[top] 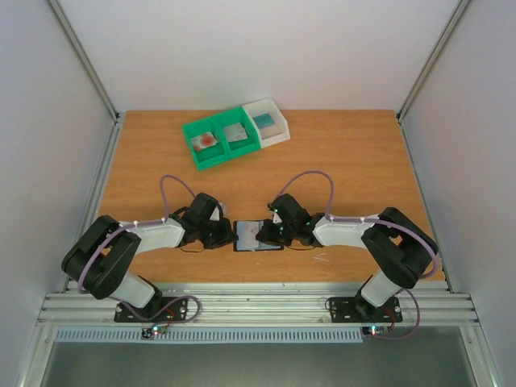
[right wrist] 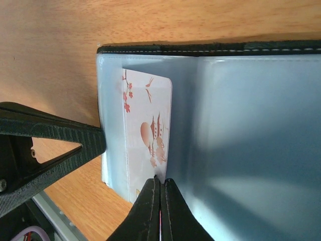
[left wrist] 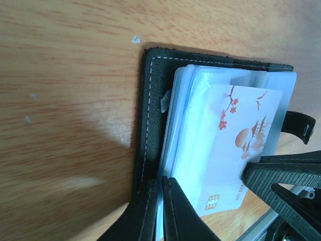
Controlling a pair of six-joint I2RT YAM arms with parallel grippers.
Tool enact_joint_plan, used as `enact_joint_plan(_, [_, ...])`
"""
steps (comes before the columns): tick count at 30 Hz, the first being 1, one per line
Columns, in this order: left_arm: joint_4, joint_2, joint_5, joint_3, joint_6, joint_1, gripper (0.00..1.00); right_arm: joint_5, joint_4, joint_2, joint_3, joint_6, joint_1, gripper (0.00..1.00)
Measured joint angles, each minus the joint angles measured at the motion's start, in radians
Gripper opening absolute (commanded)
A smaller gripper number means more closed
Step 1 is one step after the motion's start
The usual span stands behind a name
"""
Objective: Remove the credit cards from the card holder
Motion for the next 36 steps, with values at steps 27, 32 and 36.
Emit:
enact_joint_plan(27, [-0.037, -0.234, 0.030, -0.002, -0.084, -0.016, 0.59, 0.025, -0.081, -0.297, -0.082, 0.044, -0.016, 0.01])
enact_joint_plan(32, [0.021, -0.307, 0.062, -0.005, -0.141, -0.034, 0.65, -0.003, -0.023, -0.374, -0.119, 0.083, -0.016, 0.01])
enact_joint_plan(36, [0.076, -0.351, 0.084, -0.013, -0.184, -0.039, 0.64, -0.012, 0.024, -0.457, -0.135, 0.117, -0.016, 0.01])
